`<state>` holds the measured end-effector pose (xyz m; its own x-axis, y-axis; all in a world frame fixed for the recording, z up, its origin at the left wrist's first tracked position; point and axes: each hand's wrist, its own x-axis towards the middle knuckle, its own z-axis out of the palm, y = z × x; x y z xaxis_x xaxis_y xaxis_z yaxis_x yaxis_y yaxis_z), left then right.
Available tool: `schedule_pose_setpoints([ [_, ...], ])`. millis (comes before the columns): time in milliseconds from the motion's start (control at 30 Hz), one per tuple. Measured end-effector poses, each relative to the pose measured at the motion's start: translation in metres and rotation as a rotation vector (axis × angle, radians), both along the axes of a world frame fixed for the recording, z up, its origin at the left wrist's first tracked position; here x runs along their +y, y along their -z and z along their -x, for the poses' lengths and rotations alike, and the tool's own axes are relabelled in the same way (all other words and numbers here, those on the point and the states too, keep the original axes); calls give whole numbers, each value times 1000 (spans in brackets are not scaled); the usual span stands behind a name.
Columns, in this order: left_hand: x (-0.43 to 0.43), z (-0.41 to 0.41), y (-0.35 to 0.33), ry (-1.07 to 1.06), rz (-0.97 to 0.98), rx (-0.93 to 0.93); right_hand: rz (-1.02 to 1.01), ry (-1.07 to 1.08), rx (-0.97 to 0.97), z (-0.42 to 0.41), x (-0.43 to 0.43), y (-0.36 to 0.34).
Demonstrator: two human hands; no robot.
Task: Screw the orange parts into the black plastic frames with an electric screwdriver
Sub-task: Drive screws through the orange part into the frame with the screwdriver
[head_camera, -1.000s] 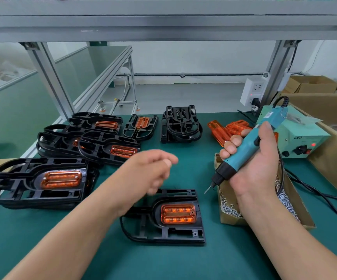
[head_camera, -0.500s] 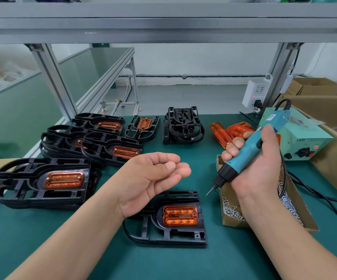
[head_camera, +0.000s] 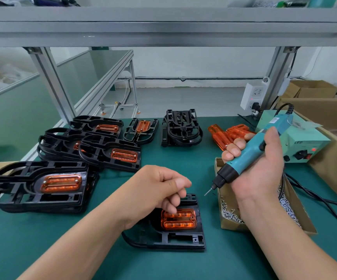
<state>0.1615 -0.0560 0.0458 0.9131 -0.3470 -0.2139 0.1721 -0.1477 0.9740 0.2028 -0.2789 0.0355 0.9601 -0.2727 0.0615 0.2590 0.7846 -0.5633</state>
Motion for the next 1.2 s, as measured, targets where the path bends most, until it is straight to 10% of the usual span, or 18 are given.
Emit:
schedule_pose_setpoints([
  [1200,-15,9,15,156,56,33,20,-54,-70,10,11,-3],
])
